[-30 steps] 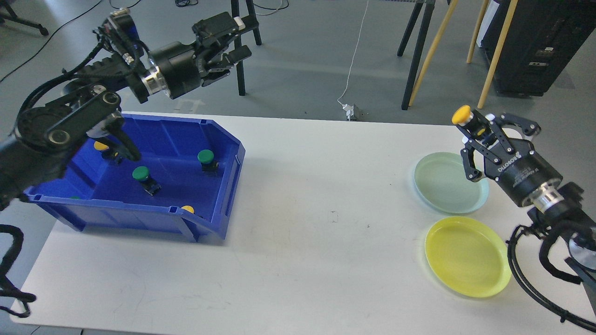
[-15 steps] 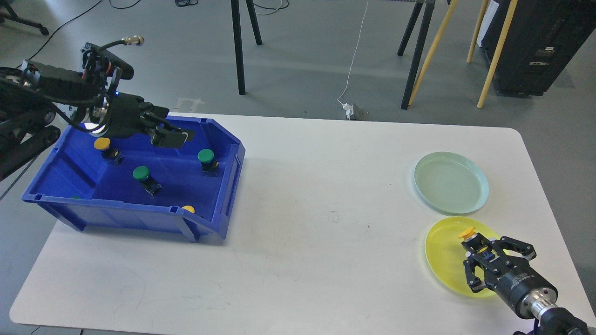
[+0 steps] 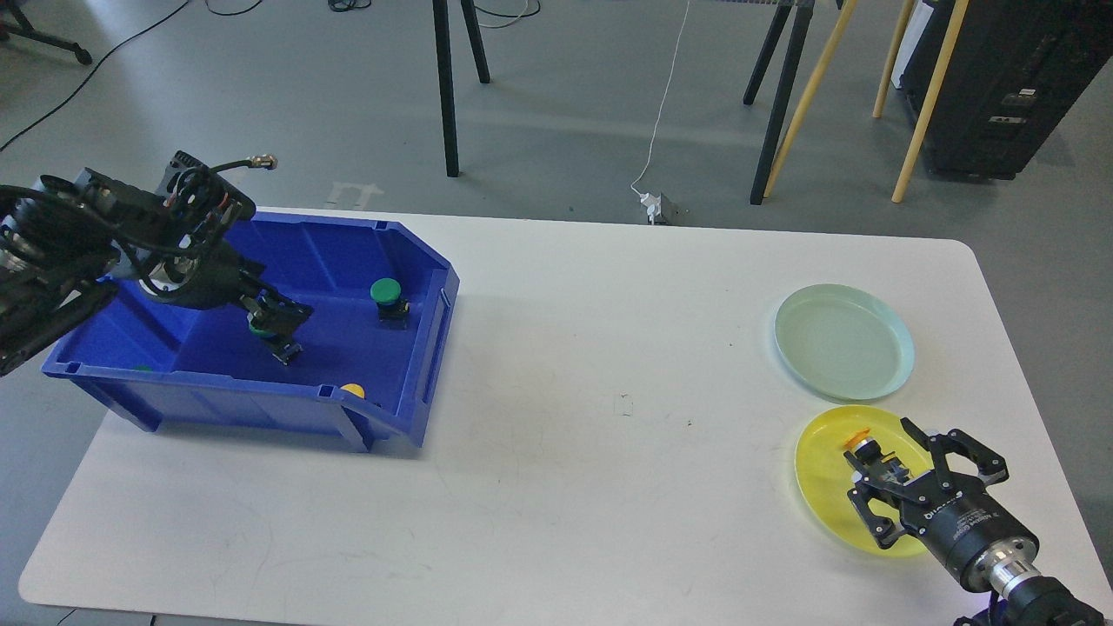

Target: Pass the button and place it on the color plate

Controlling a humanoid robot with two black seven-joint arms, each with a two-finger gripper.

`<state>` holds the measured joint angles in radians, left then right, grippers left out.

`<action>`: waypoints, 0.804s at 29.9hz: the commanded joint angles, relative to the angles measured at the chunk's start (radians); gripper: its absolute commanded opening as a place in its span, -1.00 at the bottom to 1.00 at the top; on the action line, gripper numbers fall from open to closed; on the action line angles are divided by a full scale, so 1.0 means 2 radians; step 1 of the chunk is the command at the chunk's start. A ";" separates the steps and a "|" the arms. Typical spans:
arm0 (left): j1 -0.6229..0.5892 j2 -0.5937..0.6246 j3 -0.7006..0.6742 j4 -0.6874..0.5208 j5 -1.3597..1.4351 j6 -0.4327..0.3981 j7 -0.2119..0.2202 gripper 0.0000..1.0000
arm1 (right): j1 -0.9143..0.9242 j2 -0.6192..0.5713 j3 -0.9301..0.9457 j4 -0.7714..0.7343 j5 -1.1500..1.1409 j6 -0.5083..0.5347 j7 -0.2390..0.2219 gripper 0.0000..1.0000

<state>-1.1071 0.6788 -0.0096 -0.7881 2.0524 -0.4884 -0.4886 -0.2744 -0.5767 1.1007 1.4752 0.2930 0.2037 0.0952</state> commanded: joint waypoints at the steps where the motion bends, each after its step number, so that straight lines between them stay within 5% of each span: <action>1: 0.001 -0.003 0.000 0.007 -0.001 0.000 0.000 0.81 | -0.002 0.000 0.000 -0.001 0.000 0.004 0.000 0.98; 24: 0.030 -0.071 0.001 0.119 -0.003 0.000 0.000 0.83 | -0.011 -0.004 0.005 0.001 0.000 0.033 0.001 0.98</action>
<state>-1.0462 0.5473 -0.0076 -0.5750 2.0462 -0.4887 -0.4886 -0.2961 -0.5843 1.1122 1.4761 0.2930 0.2655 0.0957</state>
